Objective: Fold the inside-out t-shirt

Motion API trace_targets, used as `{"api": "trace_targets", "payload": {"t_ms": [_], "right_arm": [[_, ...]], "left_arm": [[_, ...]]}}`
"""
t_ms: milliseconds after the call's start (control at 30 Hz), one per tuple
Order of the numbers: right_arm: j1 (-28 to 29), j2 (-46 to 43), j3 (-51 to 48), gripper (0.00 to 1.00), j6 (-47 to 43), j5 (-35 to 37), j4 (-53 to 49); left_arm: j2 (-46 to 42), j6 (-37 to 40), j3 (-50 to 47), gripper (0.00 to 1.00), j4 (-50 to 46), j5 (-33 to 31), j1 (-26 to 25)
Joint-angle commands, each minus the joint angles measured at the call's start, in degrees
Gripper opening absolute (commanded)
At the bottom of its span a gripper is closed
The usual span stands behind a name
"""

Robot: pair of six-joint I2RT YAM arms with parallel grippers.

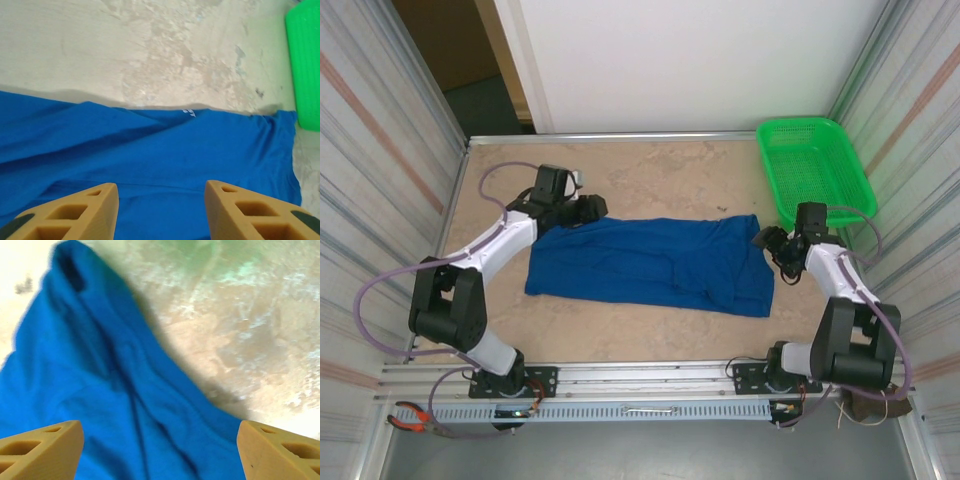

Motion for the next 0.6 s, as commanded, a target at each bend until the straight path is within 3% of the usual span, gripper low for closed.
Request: {"api": "trace_targets", "payload": {"t_ms": [0, 167, 333, 433, 567], "right_arm": [[-1.5, 2.3, 2.2, 0.81, -4.3, -1.3, -1.3], [-3.0, 7.2, 2.3, 0.86, -4.7, -1.9, 0.1], [-2.9, 13.1, 1.8, 0.91, -4.8, -10.6, 4.6], [-1.4, 14.8, 1.6, 0.91, -4.9, -14.8, 6.3], [1.6, 14.2, 0.6, 0.90, -3.7, -15.4, 8.3]], "left_arm": [[-1.3, 1.4, 0.5, 0.50, -2.5, 1.4, 0.0], [-2.1, 0.6, -1.1, 0.49, -1.2, 2.2, 0.1], [-1.9, 0.6, -2.0, 0.49, -0.6, 2.4, 0.0], [-1.6, 0.6, -2.1, 0.49, -0.5, 2.6, 0.0], [-1.5, 0.5, -2.2, 0.49, -0.3, 2.8, 0.0]]}}
